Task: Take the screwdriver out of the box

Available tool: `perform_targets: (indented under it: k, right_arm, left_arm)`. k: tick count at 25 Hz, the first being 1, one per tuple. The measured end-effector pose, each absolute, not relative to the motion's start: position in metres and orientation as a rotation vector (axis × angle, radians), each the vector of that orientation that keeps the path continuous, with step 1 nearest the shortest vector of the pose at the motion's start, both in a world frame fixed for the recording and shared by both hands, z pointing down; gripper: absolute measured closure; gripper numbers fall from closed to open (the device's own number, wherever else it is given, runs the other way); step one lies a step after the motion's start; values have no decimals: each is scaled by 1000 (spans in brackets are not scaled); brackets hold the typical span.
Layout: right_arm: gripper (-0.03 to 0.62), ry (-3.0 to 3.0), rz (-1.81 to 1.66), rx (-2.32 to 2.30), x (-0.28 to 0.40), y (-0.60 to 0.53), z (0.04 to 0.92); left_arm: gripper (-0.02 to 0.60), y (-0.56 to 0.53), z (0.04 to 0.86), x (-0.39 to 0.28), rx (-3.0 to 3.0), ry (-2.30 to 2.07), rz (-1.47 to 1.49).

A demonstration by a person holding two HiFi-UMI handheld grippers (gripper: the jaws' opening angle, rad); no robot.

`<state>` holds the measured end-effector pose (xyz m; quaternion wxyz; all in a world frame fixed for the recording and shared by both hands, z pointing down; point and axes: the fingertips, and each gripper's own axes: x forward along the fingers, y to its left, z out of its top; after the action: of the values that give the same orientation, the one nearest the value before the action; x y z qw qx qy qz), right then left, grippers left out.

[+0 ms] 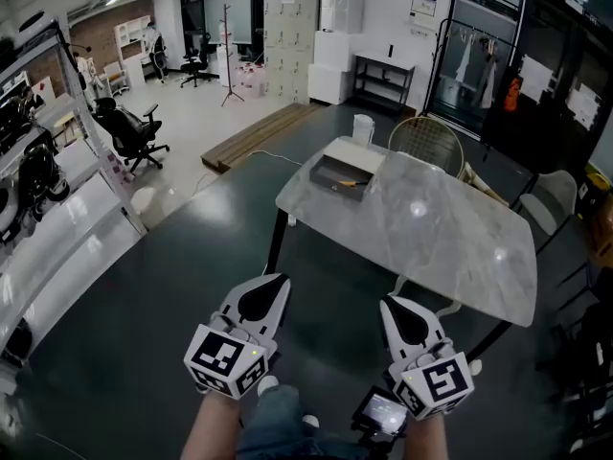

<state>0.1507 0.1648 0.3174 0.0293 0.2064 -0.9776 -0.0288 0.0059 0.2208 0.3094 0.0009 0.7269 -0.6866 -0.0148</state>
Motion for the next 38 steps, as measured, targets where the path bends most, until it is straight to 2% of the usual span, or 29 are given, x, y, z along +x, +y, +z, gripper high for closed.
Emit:
perform_targets:
  k: [8,28,38]
  right_arm:
    - [569,-2986,-75,737,143,109,325]
    - [569,-2891,-41,968,-13,-78,329]
    - [568,-2831,52,1071,-35,-141,352]
  left_arm:
    - [571,159,313,-15,2327,-2104,-62]
    - [571,-49,314,-181,2469,-1920,-82]
    - [571,-118,342,-212,2480,-1813,-28]
